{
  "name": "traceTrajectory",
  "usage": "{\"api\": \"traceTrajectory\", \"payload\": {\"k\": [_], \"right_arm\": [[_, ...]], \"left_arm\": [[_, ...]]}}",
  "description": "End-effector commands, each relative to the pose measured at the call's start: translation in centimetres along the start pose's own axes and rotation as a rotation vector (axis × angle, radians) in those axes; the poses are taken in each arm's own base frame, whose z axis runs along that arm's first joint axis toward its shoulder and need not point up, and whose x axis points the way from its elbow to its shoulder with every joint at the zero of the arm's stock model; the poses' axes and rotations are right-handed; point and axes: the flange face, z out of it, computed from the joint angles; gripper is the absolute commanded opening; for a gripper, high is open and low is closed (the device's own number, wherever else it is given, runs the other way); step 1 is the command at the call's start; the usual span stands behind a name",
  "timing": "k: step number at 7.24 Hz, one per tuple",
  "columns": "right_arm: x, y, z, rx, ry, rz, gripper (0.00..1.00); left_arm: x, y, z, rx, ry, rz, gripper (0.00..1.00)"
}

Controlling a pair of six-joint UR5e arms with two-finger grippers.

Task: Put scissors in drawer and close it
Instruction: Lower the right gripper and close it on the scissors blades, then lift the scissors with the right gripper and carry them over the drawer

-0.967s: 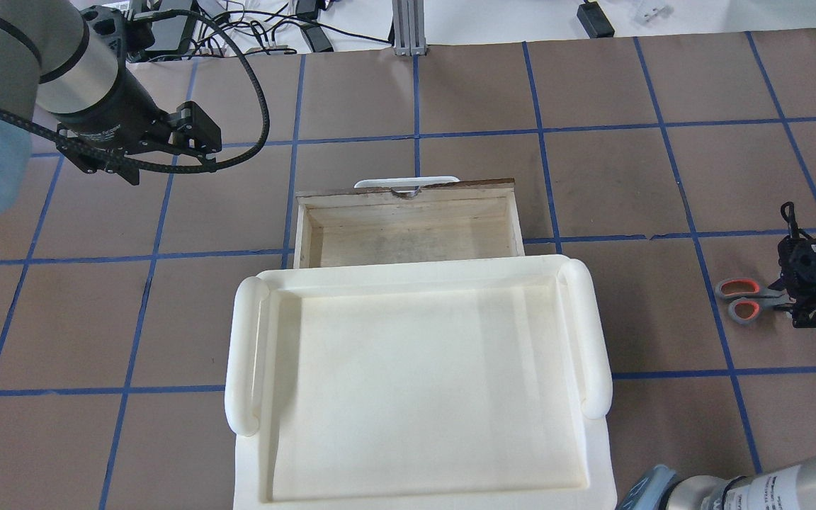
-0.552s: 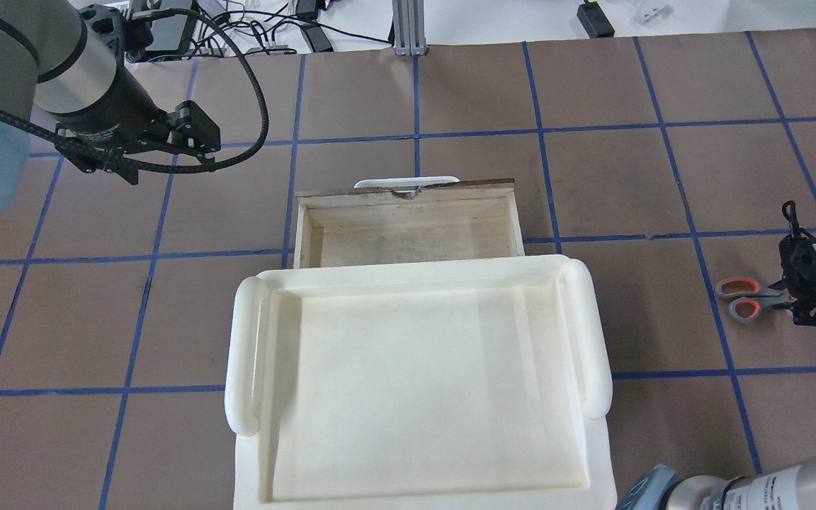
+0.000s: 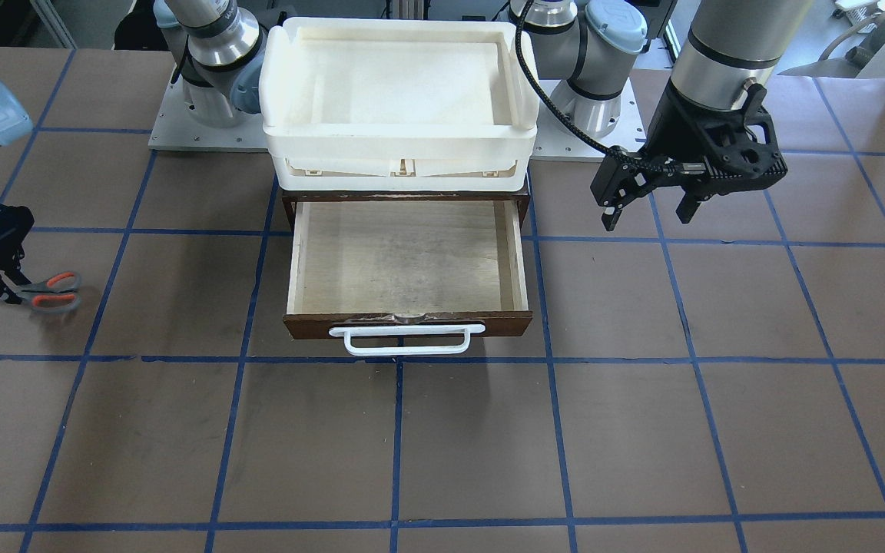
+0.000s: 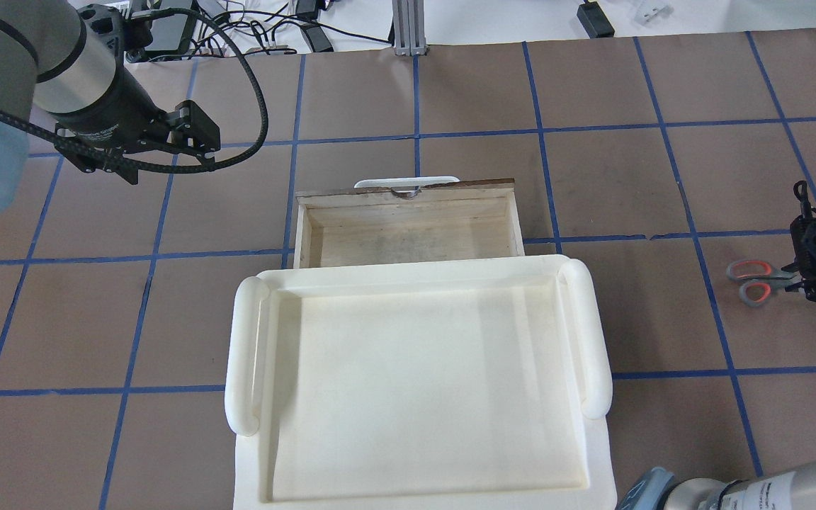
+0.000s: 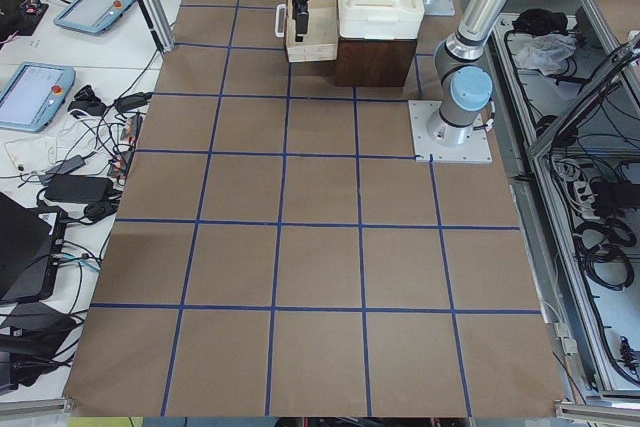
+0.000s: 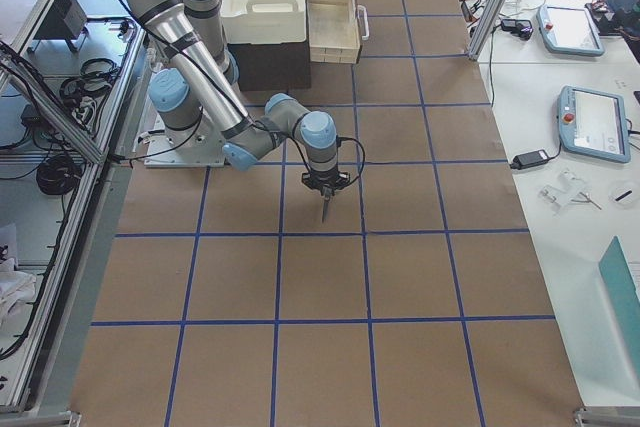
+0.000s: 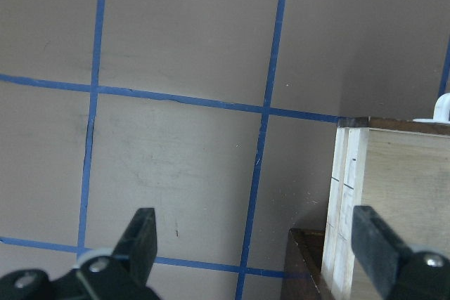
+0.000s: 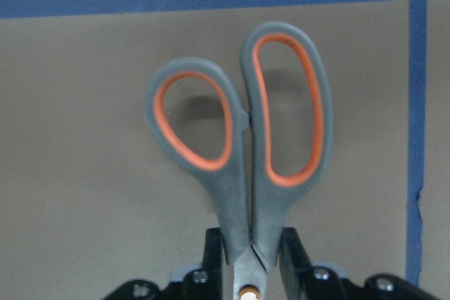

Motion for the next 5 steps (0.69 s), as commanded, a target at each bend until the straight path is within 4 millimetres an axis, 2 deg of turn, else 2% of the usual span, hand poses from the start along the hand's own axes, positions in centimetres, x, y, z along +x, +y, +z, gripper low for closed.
{"api": "traceTrajectory", "payload": {"k": [1, 3, 4, 5], "right_arm": [[3.2, -1.1, -3.9, 0.007, -0.025, -0.022, 0.06], [6.9, -4.1, -8.0, 0.003, -0.058, -0.075, 0.06], [8.6, -6.5, -10.6, -0.006, -0.057, -0.1, 0.06], [9.3, -10.0, -12.6, -0.022, -0.087, -0.076, 0.06]], "left_arm": [[0.0, 0.0, 0.0, -0.001, 0.0, 0.0, 1.0], [0.0, 0.0, 0.1, -0.001, 0.0, 0.0, 1.0], [0.0, 0.1, -0.1, -0.001, 0.0, 0.0, 1.0], [0.0, 0.0, 0.0, -0.001, 0.0, 0.0, 1.0]]}}
